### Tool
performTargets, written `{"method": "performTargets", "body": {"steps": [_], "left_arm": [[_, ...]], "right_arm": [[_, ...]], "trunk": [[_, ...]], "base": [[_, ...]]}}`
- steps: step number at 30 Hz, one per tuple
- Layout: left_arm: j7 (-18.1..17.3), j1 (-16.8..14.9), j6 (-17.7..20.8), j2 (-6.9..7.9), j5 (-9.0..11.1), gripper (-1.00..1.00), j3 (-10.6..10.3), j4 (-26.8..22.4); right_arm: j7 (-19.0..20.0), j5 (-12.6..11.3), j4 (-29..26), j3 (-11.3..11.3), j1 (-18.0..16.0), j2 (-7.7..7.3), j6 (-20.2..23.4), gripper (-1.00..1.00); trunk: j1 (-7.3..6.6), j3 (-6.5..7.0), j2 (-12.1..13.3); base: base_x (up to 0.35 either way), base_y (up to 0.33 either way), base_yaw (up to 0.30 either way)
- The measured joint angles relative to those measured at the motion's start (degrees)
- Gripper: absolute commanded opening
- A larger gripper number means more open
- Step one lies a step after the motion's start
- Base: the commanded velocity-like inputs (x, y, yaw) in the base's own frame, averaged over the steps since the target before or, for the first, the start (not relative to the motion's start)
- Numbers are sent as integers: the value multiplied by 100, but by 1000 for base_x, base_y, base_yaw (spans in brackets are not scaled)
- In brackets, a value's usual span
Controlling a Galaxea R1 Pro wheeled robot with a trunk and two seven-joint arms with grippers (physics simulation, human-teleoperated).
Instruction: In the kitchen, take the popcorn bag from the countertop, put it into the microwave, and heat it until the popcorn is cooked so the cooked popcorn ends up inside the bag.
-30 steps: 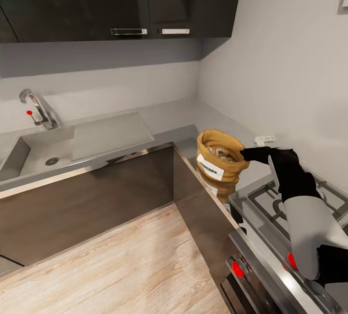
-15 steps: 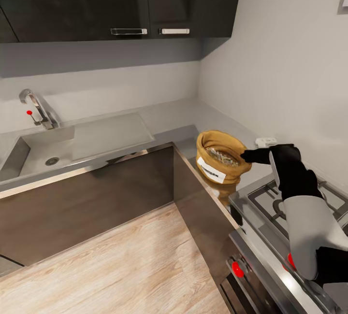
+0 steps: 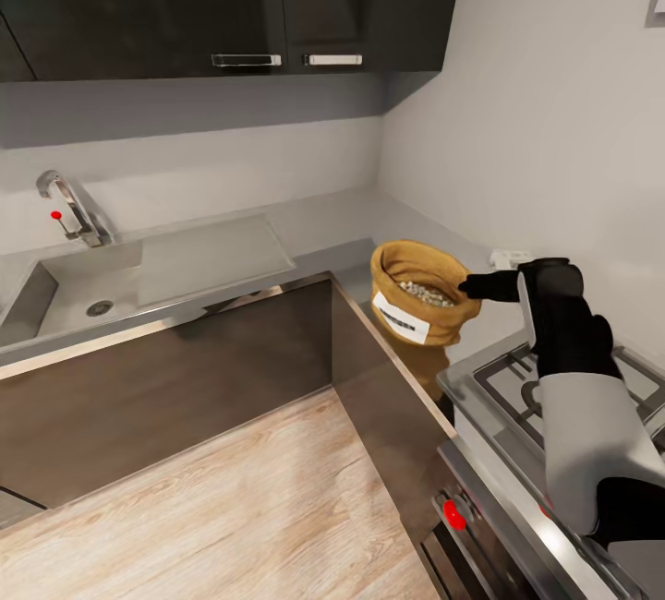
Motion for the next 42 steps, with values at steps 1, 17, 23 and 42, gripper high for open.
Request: {"method": "performTargets", "body": {"steps": [1,17,23,42], "left_arm": [[0,0,0,0,0,100,0,0],[0,0,-1,0,0,100,0,0],[-3,0,-1,0,0,100,-5,0],[-8,0,0,7,-1,100,-4,0]], "right_arm": [[-1,4,-15,2,0,0,0,-100],[-609,150,565,50,-766,72,-1,-100],[-641,181,860,56,-1029,71,-1,-100],[-632,187,800,66,-1036,8,1,-100]], "trunk": [[0,0,0],[4,0,1],[0,0,0],[0,1,0]], "base": [[0,0,0],[-235,0,0],[-75,0,0],[-1,0,-20]]}}
